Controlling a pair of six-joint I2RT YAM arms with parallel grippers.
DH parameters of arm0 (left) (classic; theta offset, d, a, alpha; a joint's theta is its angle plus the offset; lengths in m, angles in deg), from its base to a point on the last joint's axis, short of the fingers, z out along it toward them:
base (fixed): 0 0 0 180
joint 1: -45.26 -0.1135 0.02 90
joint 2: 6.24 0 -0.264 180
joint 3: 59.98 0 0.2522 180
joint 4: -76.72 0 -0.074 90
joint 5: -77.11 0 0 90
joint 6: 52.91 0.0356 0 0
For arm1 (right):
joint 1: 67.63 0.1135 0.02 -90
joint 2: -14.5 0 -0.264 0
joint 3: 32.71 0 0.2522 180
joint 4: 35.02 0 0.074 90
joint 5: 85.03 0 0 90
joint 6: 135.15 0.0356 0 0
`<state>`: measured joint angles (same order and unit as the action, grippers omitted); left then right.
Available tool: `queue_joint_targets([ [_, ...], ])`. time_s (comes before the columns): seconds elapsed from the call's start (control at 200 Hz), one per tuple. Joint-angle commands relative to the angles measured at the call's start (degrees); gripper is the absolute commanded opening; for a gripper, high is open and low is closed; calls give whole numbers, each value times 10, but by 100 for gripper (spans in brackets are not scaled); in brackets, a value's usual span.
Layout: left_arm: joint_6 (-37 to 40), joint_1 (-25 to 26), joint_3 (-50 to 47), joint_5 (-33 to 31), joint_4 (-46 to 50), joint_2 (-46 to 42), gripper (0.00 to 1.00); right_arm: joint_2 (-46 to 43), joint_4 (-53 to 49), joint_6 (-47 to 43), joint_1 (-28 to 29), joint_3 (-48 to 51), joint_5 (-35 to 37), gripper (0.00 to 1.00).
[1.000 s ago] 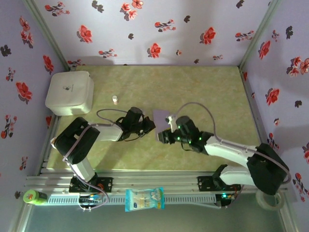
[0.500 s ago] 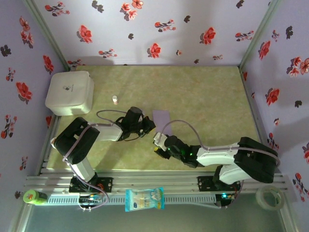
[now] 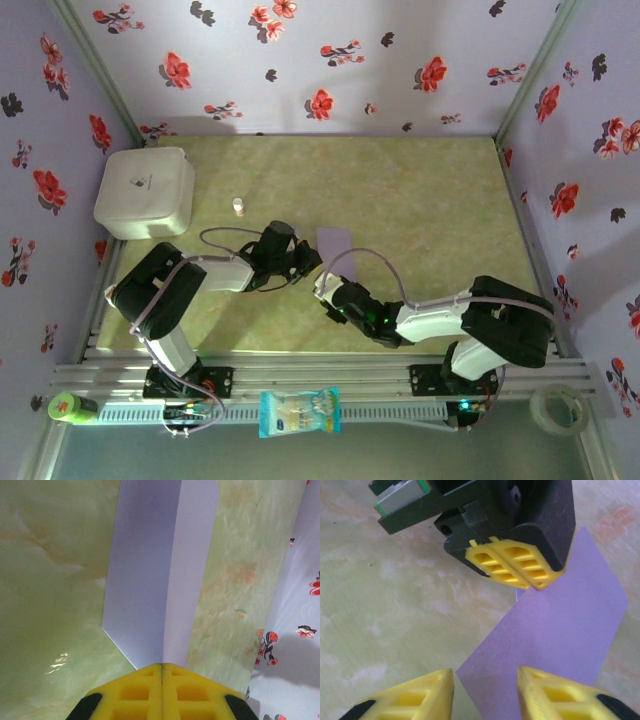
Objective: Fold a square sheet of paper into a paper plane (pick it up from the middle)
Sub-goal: Third fold the triangle at the center of the table.
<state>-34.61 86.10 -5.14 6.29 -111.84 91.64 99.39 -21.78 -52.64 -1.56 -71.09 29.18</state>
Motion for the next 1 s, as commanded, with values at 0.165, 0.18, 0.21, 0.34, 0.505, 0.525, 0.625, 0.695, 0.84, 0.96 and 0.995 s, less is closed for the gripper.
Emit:
queue_joint_targets([
  [0.165, -4, -11, -5, 11, -7, -7, 0, -3, 25, 15, 5, 1, 16, 18],
  [0.18, -4, -11, -5, 11, -7, -8, 0, -4, 24, 17, 6, 2, 16, 17],
  [0.21, -4, -12, -6, 11, -7, -9, 0, -4, 21, 19, 5, 1, 18, 14],
  [0.34, -2, -13, -6, 11, -6, -11, 0, -3, 21, 26, 5, 2, 22, 7],
  [0.505, 1, -15, -8, 11, -2, -18, 0, -3, 19, 32, 6, 0, 27, 0],
  [0.525, 2, -15, -9, 12, -1, -18, 0, -3, 18, 32, 5, 0, 27, 0],
  [0.625, 15, -16, -9, 11, 12, -28, 10, -5, 14, 37, 6, -1, 24, 0],
  [0.695, 33, -20, -5, 5, 40, -44, 16, -9, 9, 48, 5, -1, 16, 0],
  [0.84, 100, -38, 26, -33, 167, -94, 22, -33, -11, 104, -20, -2, -90, 0],
  [0.96, 161, -52, 73, -49, 255, -117, 24, -45, -20, 182, -69, -9, -230, 0],
  [0.995, 180, -55, 89, -49, 275, -117, 24, -44, -23, 200, -80, -14, -261, 0],
])
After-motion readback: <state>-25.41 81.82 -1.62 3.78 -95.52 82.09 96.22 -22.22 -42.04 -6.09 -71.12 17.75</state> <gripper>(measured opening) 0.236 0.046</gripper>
